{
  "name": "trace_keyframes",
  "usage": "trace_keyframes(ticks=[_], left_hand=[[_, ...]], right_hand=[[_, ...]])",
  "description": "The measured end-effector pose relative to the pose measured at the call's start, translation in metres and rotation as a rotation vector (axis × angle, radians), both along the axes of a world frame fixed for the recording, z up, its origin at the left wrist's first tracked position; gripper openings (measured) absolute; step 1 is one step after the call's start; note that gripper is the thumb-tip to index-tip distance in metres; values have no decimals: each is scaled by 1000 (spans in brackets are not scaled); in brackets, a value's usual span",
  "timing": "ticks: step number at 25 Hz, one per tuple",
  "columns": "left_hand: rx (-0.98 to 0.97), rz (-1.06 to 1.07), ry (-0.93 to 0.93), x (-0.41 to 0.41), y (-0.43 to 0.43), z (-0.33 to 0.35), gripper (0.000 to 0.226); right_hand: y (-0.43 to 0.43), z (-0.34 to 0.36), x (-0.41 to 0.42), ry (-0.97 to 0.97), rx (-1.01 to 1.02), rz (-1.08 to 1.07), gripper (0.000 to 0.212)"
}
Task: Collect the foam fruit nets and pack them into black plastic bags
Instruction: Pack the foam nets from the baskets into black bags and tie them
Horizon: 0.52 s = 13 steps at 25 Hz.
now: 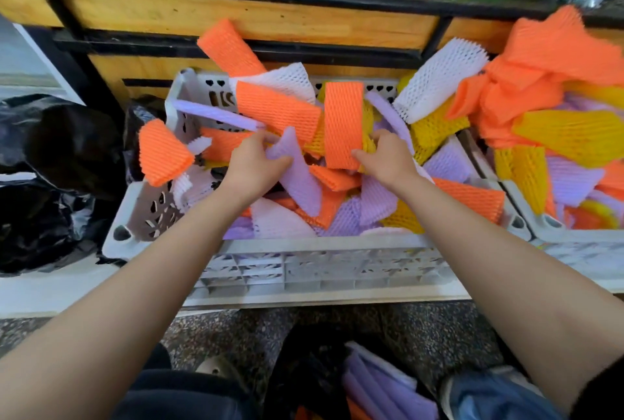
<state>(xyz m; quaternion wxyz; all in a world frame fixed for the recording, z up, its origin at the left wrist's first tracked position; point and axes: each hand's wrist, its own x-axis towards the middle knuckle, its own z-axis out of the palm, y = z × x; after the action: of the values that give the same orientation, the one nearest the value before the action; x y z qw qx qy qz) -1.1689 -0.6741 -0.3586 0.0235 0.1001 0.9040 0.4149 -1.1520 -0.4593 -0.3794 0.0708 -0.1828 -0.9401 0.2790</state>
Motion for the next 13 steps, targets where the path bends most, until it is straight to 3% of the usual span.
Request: trace_keyframes(ticks=[3, 4, 7, 11, 13], left_hand=[[284, 110, 74, 13, -2, 14, 11], [354, 152, 118, 17, -4, 19, 6], [515, 191, 167, 29, -7, 26, 14], [693, 229, 62, 45, 1, 21, 31], [786, 223, 2, 56, 6, 24, 25]], right_hand=[[0, 26, 19, 49, 59, 36, 20], [0, 35, 27, 62, 108, 43, 30], [-10, 61, 49, 74, 275, 89, 51], [-50, 78, 79, 161, 291, 219, 48], [-70, 75, 90, 160, 264, 293, 42]])
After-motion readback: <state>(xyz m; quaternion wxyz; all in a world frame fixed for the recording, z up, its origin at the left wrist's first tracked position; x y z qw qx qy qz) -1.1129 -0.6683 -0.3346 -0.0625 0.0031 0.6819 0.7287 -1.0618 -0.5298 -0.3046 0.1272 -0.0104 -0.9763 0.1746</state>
